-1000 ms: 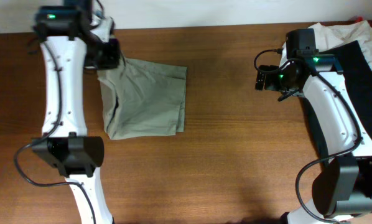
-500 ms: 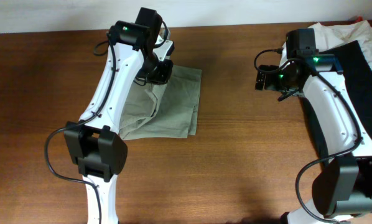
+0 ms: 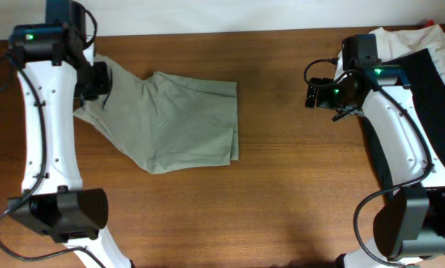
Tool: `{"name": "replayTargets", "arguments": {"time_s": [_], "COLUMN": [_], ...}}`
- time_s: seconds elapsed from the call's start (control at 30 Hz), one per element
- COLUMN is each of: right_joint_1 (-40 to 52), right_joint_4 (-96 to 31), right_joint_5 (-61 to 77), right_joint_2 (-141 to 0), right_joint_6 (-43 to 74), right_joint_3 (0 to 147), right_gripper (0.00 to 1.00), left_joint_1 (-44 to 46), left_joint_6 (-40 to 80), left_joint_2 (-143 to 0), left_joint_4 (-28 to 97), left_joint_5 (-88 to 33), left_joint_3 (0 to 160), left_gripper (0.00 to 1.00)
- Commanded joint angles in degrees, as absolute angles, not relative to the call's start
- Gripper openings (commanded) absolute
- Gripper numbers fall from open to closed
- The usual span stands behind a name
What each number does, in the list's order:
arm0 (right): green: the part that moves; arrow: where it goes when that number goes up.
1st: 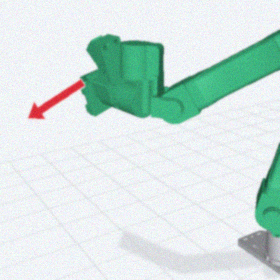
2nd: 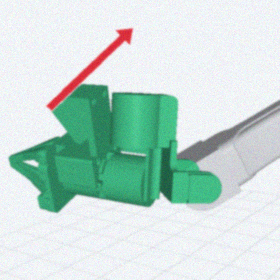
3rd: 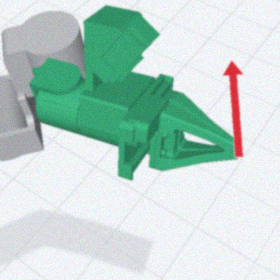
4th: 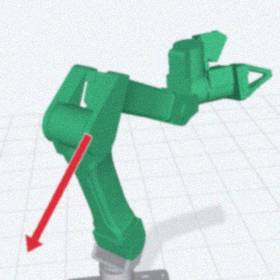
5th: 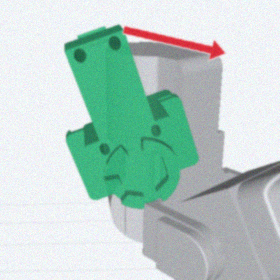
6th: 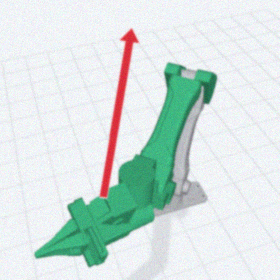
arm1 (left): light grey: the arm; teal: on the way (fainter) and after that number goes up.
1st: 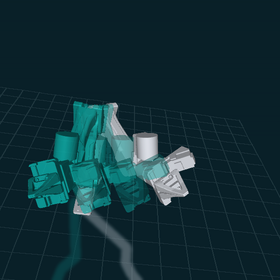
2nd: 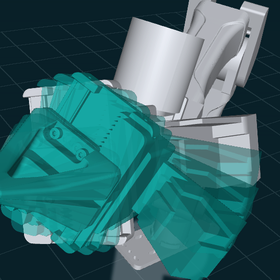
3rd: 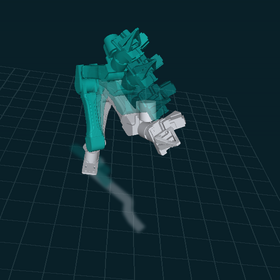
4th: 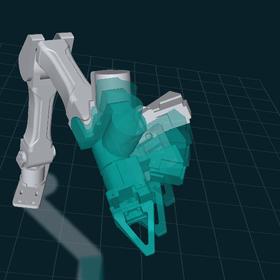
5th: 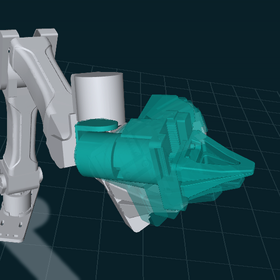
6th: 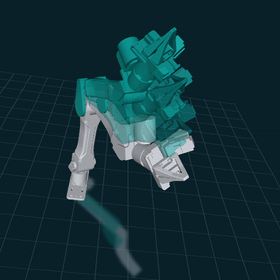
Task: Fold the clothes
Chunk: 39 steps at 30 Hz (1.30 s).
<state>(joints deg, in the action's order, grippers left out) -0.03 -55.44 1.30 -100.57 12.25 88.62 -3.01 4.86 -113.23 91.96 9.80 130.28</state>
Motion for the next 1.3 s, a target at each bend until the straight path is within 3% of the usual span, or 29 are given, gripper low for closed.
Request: {"name": "replayTargets", "arguments": {"time_s": [0.0, 0.2, 0.33, 0.43, 0.93, 1.03, 1.1, 1.13, 1.27], "right_joint_1": [-0.4, -0.4, -0.4, -0.4, -0.4, -0.4, -0.4, -0.4, -0.4], "right_joint_4": [-55.5, -55.5, -55.5, -55.5, -55.5, -55.5, -55.5, -55.5, -55.5], "right_joint_5": [0.8, 0.8, 0.8, 0.8, 0.8, 0.8, 0.8, 0.8, 0.8], "right_joint_2": [-100.6, -100.6, -100.6, -100.6, -100.6, -100.6, -100.6, -100.6, -100.6], "right_joint_6": [13.0, 13.0, 13.0, 13.0, 13.0, 13.0, 13.0, 13.0, 13.0], "right_joint_3": [89.5, 89.5, 89.5, 89.5, 89.5, 89.5, 89.5, 89.5, 89.5], "right_gripper": [0.99, 0.99, 0.99, 0.99, 0.99, 0.99, 0.99, 0.99, 0.99], "left_joint_1": [-3.3, 10.5, 14.8, 17.0, 21.5, 23.1, 23.2, 22.9, 19.7], "left_joint_6": [6.6, 6.7, 6.5, 4.5, 0.3, 0.4, 0.3, 0.1, 0.0], "left_joint_2": [-109.6, -109.9, -109.9, -109.9, -110.7, -110.9, -110.9, -110.8, -110.5], "left_joint_4": [92.9, 89.9, 77.3, 65.9, 42.2, 41.2, 42.1, 43.5, 49.3], "left_joint_5": [10.9, 7.2, 0.5, -4.6, -20.4, -20.5, -21.3, -21.3, -21.3], "left_joint_3": [131.0, 128.2, 113.3, 105.3, 86.5, 85.5, 85.7, 86.6, 95.4], "left_gripper": [0.0, 0.0, 0.0, 0.0, 0.03, 0.18, 0.84, 0.99, 0.96]}}
